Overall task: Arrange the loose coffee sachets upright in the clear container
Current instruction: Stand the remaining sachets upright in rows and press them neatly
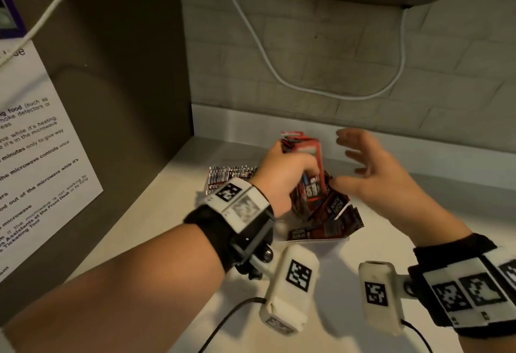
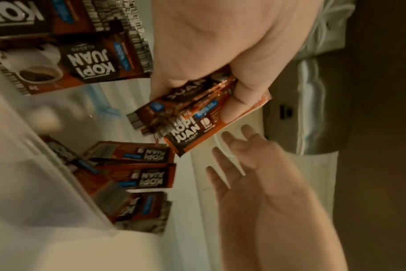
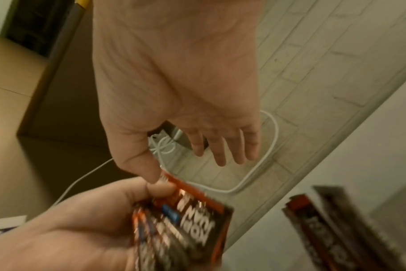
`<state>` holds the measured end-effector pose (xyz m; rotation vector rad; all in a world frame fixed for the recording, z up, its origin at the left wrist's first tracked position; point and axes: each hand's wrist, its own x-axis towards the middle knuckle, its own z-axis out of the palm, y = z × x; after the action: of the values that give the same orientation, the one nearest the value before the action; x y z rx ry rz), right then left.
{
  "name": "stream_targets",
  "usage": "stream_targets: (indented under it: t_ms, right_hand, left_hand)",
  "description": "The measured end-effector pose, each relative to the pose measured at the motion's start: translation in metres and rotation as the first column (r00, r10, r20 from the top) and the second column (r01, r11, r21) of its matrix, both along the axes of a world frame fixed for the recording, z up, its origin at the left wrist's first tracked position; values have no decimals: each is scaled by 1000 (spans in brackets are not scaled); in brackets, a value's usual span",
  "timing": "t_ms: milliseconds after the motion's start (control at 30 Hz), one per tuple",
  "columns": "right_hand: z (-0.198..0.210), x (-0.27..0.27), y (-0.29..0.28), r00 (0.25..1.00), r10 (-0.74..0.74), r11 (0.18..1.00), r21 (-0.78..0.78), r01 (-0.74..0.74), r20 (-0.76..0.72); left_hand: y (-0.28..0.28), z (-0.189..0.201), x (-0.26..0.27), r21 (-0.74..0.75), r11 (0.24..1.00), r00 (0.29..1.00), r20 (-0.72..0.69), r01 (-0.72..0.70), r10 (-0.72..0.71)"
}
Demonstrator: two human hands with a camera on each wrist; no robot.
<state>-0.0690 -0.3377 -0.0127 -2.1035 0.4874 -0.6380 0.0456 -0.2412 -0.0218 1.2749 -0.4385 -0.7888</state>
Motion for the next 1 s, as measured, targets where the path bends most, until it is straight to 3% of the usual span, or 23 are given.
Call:
stream_targets:
  t_ms: [133, 300, 400, 500, 567, 633, 733, 833, 1000]
  right_hand:
    - [1, 18, 34, 979, 133, 982, -114, -151, -153]
    - [-6, 32, 58, 970, 108, 964, -214, -155, -216]
    - [-3, 36, 69, 941, 151, 944, -240, -228, -302]
    - [-7, 41, 76, 916, 49, 859, -450, -242, -399]
    - [-11, 45, 78, 939, -59, 800, -579, -158, -339]
    - [-12, 48, 80, 956, -121, 787, -613, -72, -268]
    - [-12, 49, 84, 969, -123, 824, -566, -22, -216]
    - [-10, 51, 86, 971, -124, 850, -528, -3, -205]
    - [-9, 54, 90, 968, -161, 865, -500, 45, -191]
  left_hand:
    - [18, 17, 8, -84, 996, 991, -123, 39, -49]
    - [31, 18, 12, -105, 994, 959, -279, 27, -55]
    - [32, 13, 13, -83, 994, 944, -328, -78, 47]
    - [29, 9, 13, -83, 966, 915, -348, -246, 203]
    - [28, 8, 11, -117, 931, 887, -366, -344, 282]
    - [30, 9, 11, -196, 897, 871, -389, -397, 300]
    - [35, 7, 12, -284, 876, 902, -308, -390, 302]
    - [40, 5, 14, -274, 882, 919, -209, -383, 334]
    - [46, 1, 12, -342, 864, 925, -224, -371, 308]
